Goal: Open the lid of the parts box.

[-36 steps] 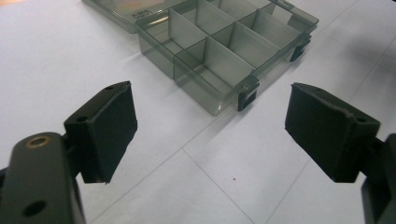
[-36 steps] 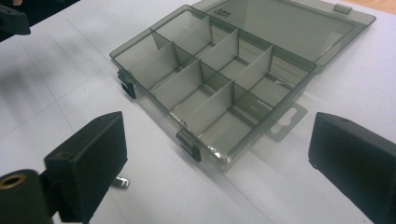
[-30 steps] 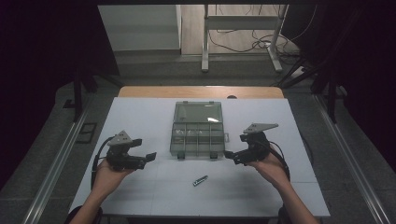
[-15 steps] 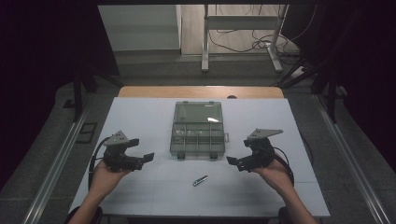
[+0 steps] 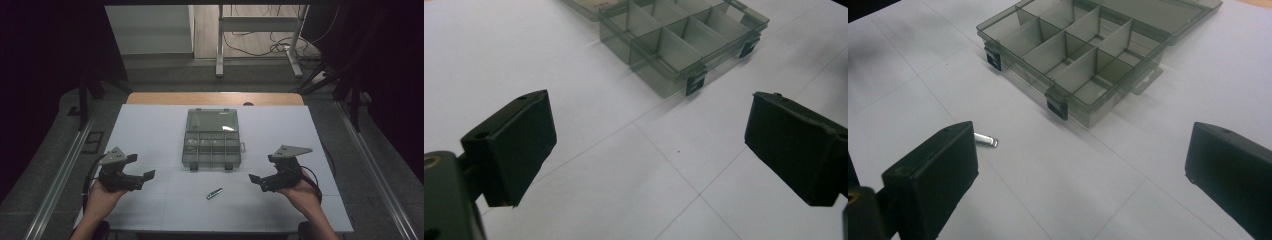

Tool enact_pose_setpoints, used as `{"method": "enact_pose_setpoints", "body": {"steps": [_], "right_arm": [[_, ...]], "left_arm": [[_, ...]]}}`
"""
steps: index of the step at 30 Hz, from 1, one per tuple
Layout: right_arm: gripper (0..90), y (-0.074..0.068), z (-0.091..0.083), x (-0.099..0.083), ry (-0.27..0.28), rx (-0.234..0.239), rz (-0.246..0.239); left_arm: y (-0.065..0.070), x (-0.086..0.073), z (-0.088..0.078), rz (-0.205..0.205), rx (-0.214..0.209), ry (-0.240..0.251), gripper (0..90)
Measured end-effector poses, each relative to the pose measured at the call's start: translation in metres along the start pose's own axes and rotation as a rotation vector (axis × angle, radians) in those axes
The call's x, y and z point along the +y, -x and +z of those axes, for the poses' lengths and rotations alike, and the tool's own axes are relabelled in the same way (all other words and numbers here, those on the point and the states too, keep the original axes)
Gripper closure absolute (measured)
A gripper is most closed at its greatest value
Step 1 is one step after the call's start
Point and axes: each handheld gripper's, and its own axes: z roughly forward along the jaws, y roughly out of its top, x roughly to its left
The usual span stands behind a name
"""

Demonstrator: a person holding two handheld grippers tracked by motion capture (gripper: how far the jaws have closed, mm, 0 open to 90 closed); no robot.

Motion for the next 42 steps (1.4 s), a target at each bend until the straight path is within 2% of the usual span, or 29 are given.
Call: {"method": "enact_pose_setpoints", "body": {"steps": [4, 12, 19, 27, 35, 40, 42], "right_arm": [[0.4, -0.001, -0.008, -0.005, 0.021, -0.01, -0.002], [0.0, -0.004, -0.017, -0.016, 0.024, -0.015, 0.016], [0.0, -0.007, -0.024, -0.026, 0.021, -0.048, 0.005], [0.0, -0.009, -0.03, -0.037, 0.029, -0.052, 0.031], [0.0, -0.012, -0.033, -0.045, 0.024, -0.064, 0.041], [0.0, -0.012, -0.032, -0.05, 0.02, -0.071, 0.049], [0.0, -0.012, -0.034, -0.051, 0.041, -0.083, 0.06]], "left_arm": [[0.0, -0.006, -0.006, 0.008, 0.024, 0.006, 4.8], [0.002, -0.017, -0.016, 0.009, 0.061, 0.016, 1.6], [0.001, -0.025, -0.023, -0.001, 0.081, 0.024, 0.5], [0.004, -0.035, -0.031, 0.001, 0.1, 0.022, 0.3], [0.006, -0.044, -0.04, -0.004, 0.127, 0.043, 0.0], [0.006, -0.043, -0.038, 0.0, 0.131, 0.023, 0.1], [0.007, -0.043, -0.037, 0.008, 0.132, 0.016, 0.3]]}}
